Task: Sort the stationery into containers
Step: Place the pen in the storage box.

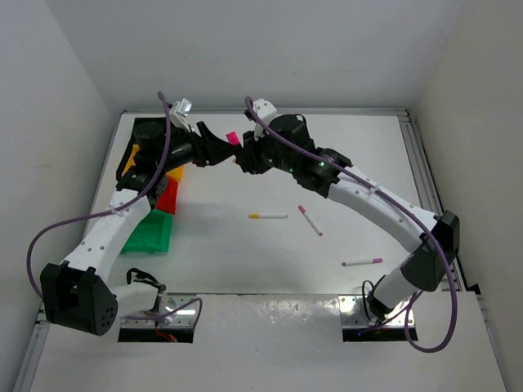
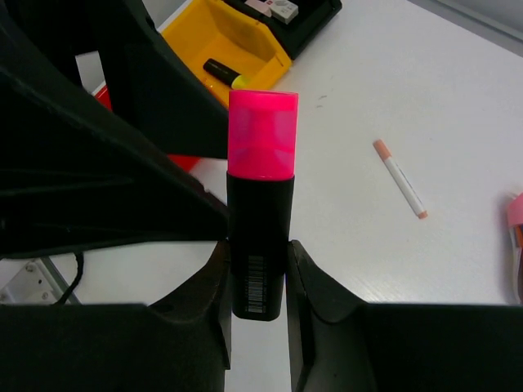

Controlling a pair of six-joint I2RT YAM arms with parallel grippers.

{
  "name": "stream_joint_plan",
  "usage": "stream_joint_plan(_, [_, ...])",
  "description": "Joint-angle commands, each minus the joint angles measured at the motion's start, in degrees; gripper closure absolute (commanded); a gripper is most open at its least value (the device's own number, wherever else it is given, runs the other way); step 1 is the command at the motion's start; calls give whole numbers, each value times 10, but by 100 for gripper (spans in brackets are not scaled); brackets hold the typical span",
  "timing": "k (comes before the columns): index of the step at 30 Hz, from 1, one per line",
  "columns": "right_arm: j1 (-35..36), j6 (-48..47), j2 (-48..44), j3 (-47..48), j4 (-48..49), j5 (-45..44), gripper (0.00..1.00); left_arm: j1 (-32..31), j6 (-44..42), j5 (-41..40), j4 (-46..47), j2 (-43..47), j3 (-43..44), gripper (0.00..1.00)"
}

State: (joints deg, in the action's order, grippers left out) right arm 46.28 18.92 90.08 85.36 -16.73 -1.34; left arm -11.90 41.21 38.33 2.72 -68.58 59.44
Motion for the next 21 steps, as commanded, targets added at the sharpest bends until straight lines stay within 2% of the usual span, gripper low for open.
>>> stream_joint_plan(1, [3, -5, 11, 33, 24, -3, 100, -15, -7, 4, 17, 11, -11, 30])
stream_joint_plan(7, [16, -5, 23, 54, 24, -1, 100, -20, -10, 6, 16, 13, -27, 38])
stream_joint_plan(11, [25, -5, 27, 57, 22, 4, 100, -21, -11, 13, 25, 13, -27, 58])
stream_joint_plan(16, [28, -4, 31, 55, 22, 6, 100, -20, -4, 31, 38, 13, -32, 65])
stream_joint_plan(17, [28, -4, 32, 55, 22, 6, 100, -21, -4, 39, 40, 13, -33, 74])
stream_joint_plan(18, [28, -5, 31, 55, 21, 6, 100, -20, -6, 39, 41, 13, -32, 79])
stream_joint_plan(19, [27, -7, 30, 56, 21, 7, 95, -19, -9, 39, 41, 13, -30, 84])
stream_joint_plan(20, [28, -14, 28, 53, 17, 7, 86, -13, -23, 41, 33, 13, -28, 93])
stream_joint_plan(21, [28, -16, 26, 49, 15, 6, 77, -6, -36, 38, 20, 13, -21, 97])
